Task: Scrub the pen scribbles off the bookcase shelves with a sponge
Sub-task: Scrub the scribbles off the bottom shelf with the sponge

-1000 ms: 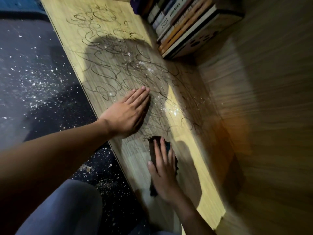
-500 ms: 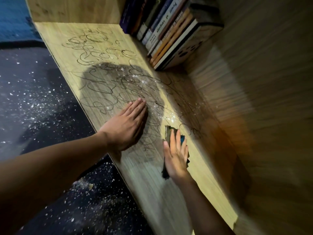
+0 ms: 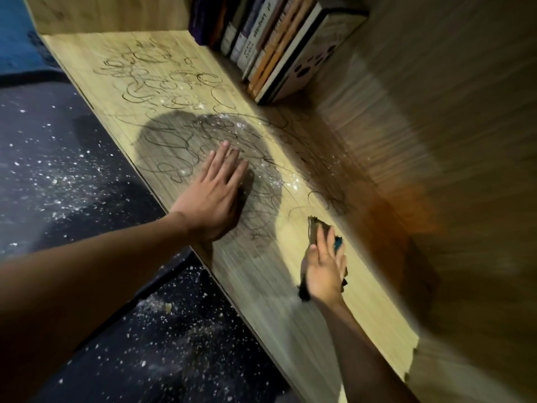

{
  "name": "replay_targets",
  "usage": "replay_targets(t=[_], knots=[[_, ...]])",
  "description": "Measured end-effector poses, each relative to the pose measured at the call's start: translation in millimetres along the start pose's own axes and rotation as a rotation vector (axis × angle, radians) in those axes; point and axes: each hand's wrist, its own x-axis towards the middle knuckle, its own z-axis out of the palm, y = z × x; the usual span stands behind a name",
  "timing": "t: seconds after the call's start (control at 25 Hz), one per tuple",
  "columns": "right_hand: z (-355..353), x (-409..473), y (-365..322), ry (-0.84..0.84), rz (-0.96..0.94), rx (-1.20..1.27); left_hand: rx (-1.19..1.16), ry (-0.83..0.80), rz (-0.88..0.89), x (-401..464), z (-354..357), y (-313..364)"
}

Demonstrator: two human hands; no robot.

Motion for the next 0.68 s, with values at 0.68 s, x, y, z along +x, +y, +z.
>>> replay_targets(t=[0.68], knots=[[44.5,-66.5,-69.7,0.072,-0.459,-0.038,0.143,0.039,-0.012,1.1,0.5,-0.4]])
